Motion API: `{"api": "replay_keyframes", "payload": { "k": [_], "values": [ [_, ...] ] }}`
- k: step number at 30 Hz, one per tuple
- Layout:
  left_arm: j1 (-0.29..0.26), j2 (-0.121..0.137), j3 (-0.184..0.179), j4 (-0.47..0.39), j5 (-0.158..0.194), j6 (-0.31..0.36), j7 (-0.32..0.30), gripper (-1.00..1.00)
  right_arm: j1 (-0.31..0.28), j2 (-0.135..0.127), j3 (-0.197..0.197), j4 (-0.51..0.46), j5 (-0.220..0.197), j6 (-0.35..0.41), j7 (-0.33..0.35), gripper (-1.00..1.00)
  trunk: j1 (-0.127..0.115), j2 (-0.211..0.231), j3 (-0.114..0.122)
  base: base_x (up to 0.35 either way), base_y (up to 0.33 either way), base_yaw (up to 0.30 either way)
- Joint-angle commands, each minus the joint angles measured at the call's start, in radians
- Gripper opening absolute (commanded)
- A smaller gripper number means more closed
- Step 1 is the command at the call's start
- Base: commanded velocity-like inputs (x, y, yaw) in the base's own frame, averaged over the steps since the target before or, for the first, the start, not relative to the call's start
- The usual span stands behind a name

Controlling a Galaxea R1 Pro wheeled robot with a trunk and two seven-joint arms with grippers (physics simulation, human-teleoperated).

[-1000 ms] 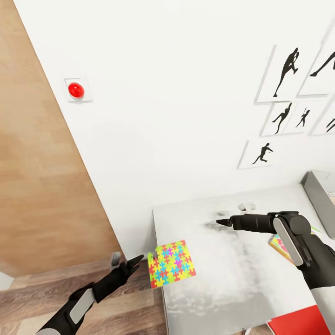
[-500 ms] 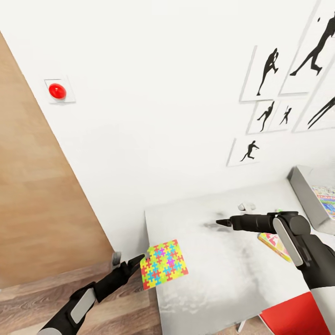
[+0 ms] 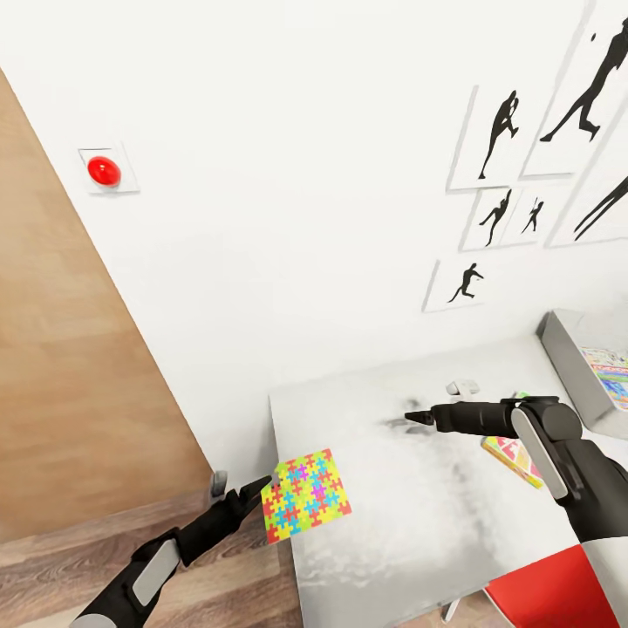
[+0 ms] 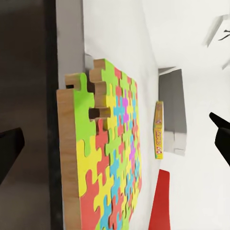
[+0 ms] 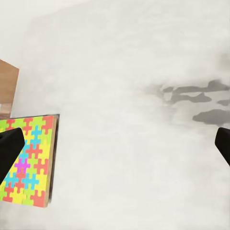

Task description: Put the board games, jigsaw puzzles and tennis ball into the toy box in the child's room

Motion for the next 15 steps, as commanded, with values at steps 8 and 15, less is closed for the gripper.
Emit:
{"api": "replay_keyframes", "payload": {
  "k": [8,15],
  "values": [
    [-0.001,0.001,-0.006,-0.002,0.01,0.007,0.0,1.0,-0.001,0.0,0.002,0.0,0.006,0.003,0.007,1.0,0.0,-0.001,-0.001,0.0,0.0,-0.006],
    [-0.001,0.001,-0.006,-0.003,0.01,0.007,0.0,1.0,-0.001,0.001,0.003,0.0,0.006,0.003,0.007,1.0,0.0,-0.001,-0.001,0.0,0.0,-0.002]
  ]
}}
